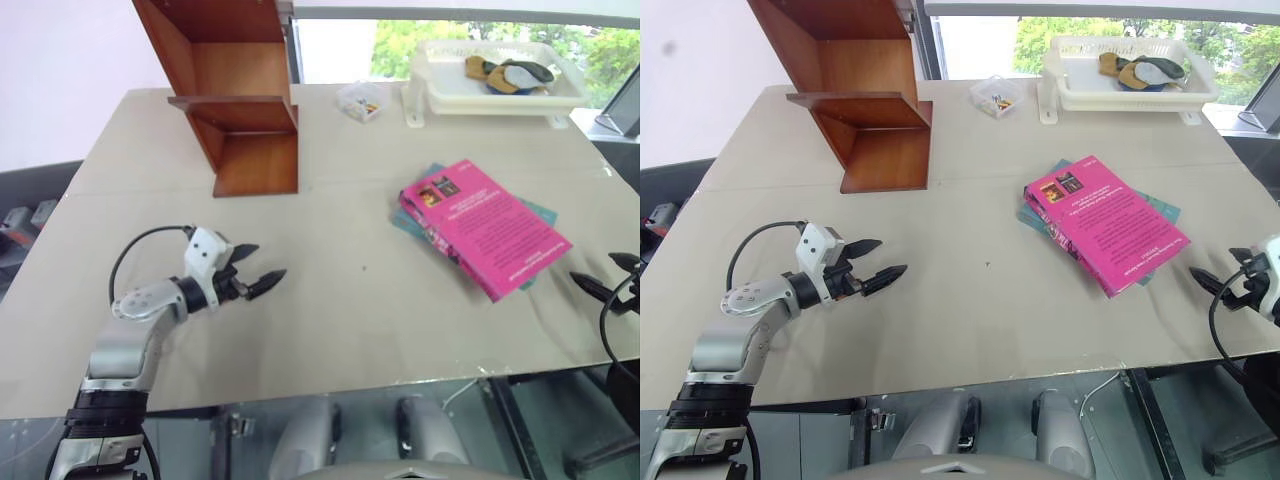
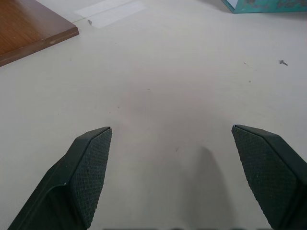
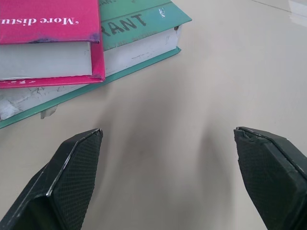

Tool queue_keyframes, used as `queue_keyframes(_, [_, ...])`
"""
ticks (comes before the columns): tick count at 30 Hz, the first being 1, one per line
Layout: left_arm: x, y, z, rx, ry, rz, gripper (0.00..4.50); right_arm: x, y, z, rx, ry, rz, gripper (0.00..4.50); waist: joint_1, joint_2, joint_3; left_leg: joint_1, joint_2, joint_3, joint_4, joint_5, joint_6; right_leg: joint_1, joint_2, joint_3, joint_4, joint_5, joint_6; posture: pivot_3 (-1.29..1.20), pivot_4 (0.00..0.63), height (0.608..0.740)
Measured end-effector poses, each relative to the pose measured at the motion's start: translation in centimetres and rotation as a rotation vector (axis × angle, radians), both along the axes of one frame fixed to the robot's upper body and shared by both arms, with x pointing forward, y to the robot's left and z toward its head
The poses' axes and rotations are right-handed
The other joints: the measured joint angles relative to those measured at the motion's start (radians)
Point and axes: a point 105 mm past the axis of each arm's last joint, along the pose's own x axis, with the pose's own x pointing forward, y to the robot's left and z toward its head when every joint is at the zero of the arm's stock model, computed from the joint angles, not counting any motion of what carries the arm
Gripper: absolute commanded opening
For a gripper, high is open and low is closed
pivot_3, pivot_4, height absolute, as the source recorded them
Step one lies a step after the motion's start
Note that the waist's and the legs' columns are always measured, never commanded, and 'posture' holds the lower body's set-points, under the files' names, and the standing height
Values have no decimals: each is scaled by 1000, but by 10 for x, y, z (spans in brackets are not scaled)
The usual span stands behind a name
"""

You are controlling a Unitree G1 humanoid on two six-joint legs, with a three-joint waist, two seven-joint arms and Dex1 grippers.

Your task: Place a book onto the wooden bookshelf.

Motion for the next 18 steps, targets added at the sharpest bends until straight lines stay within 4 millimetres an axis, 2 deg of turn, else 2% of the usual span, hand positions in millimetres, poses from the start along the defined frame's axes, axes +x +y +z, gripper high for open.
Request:
queue_keyframes(7, [-11,-12,6,-45,0,-68,4378,0,0,0,0,1,0,4500,0,0,0,0,0,0,0,0,0,0,-1,0,0,0,0,0,150,740])
queue_keyframes(18, [-11,-12,5,-45,6,-64,4378,1,-1,1,-2,-7,1,4500,0,0,0,0,0,0,0,0,0,0,0,0,0,0,0,0,150,740])
